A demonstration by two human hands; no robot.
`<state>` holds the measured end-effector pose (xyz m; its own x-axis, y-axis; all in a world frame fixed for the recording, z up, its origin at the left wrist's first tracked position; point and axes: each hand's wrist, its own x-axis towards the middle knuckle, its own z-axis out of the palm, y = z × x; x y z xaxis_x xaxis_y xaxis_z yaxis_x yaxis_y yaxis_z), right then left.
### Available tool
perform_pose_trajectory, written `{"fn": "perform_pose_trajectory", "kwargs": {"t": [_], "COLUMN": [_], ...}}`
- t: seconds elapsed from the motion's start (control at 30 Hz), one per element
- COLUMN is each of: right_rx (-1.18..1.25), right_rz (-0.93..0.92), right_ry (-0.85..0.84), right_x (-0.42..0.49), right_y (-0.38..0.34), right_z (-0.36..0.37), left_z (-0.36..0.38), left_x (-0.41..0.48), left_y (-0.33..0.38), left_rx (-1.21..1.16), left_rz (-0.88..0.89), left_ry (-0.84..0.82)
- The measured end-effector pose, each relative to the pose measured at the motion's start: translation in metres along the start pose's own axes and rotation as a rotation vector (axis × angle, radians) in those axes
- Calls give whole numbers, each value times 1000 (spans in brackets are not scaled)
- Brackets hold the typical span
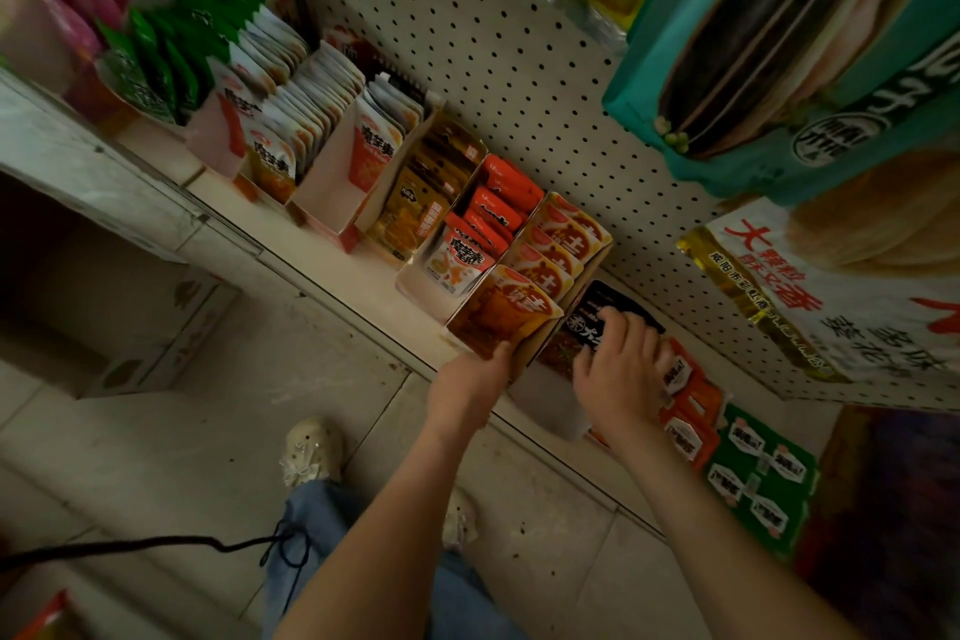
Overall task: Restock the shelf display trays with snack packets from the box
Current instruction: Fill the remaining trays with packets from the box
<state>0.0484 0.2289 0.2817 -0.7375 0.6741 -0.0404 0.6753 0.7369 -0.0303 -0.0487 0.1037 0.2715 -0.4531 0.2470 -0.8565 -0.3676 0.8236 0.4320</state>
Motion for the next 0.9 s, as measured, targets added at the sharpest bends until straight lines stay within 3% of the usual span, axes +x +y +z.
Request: {"fn": "perform_pose_trajectory", "kwargs": {"t": [0.13,0.3,0.63,0.73,0.9], "right_rx": [104,33,-174,-220,-285], "right_rz": [-110,-61,-146,-124,-71], "right_ry": [-15,-168,-250,-332,-446], "right_x": [6,29,55,67,92], "right_y": [-27,-47,-48,-54,-65], "right_z": [2,-1,-2,0,1], "left_z": [-6,-15,-25,-29,-34], "left_x": [10,10,3,0,-2], "left_y": [0,5,-9,-5,8], "left_rx": [-18,-8,74,180,551], "left_rz": [32,4,-66,-68,12], "left_ry": [160,112,70,71,101]}}
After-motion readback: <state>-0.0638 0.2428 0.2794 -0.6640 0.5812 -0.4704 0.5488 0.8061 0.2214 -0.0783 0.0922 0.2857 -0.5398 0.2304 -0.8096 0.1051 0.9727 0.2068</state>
